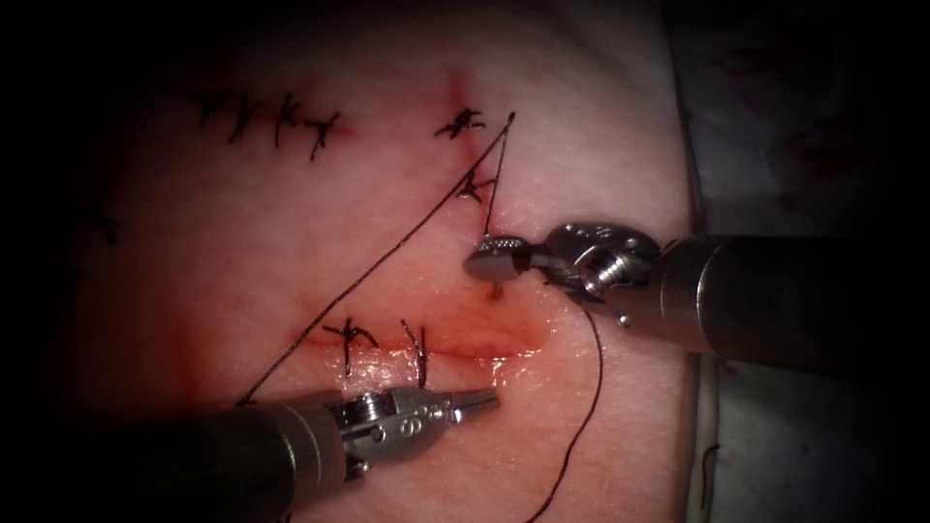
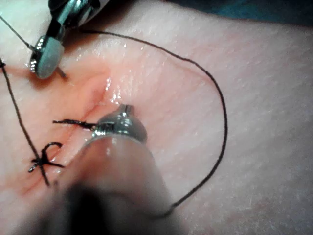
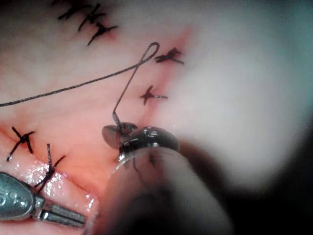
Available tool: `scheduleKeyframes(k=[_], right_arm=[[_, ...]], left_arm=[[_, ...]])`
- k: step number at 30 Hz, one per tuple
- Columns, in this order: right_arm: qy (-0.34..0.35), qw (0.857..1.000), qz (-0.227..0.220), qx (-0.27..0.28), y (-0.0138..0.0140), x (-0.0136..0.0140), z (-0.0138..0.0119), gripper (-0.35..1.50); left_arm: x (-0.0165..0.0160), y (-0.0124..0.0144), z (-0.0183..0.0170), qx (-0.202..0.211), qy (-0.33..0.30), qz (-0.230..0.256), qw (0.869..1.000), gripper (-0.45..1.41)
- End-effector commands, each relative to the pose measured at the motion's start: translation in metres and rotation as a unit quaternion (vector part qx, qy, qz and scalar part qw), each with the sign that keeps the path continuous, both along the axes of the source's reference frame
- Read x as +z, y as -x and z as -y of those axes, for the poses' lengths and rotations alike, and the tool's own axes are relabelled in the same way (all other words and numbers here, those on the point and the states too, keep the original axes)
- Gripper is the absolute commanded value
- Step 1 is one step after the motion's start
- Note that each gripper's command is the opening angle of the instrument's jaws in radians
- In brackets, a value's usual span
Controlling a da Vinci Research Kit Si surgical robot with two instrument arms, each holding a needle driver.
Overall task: Wound Closure
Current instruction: Throw the needle through the top of the incision with the right needle driver.
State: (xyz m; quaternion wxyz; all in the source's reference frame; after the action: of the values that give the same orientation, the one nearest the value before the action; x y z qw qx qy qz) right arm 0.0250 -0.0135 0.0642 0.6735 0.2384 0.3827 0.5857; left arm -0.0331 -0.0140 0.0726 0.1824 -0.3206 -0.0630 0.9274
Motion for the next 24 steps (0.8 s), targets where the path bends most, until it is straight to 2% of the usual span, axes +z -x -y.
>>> scheduleKeyframes(k=[1, 5, 6, 12, 17, 20, 24], right_arm=[[0.0, 1.0, -0.013, 0.001, -0.0008, 0.0004, -0.0013, -0.35], [-0.001, 1.0, -0.026, 0.0, -0.0011, 0.0006, -0.0008, -0.35], [-0.001, 1.0, -0.028, -0.001, -0.0012, 0.0006, -0.0009, -0.35], [-0.025, 0.998, -0.063, -0.008, -0.0013, 0.0007, -0.0015, -0.35], [-0.009, 0.986, -0.162, -0.032, -0.0015, 0.0014, -0.002, -0.35], [0.011, 0.985, -0.174, -0.009, -0.0016, 0.0019, -0.0025, -0.35], [0.011, 0.986, -0.166, 0.01, -0.0017, 0.0025, -0.0027, -0.35]], left_arm=[[0.0007, 0.0005, -0.0001, 0.0, 0.0, 0.001, 1.0, -0.25], [0.0, 0.0003, -0.0007, 0.001, -0.004, 0.004, 1.0, -0.27], [0.0006, 0.0002, -0.0007, -0.002, -0.008, 0.007, 1.0, -0.38], [0.0033, -0.0013, 0.0002, 0.018, -0.005, 0.019, 1.0, -0.45], [0.0033, -0.0024, 0.0003, 0.021, -0.007, 0.023, 0.999, -0.45], [0.0032, -0.0025, 0.0004, 0.022, -0.007, 0.023, 0.999, -0.45], [0.003, -0.0024, 0.0006, 0.022, -0.007, 0.023, 0.999, -0.45]])
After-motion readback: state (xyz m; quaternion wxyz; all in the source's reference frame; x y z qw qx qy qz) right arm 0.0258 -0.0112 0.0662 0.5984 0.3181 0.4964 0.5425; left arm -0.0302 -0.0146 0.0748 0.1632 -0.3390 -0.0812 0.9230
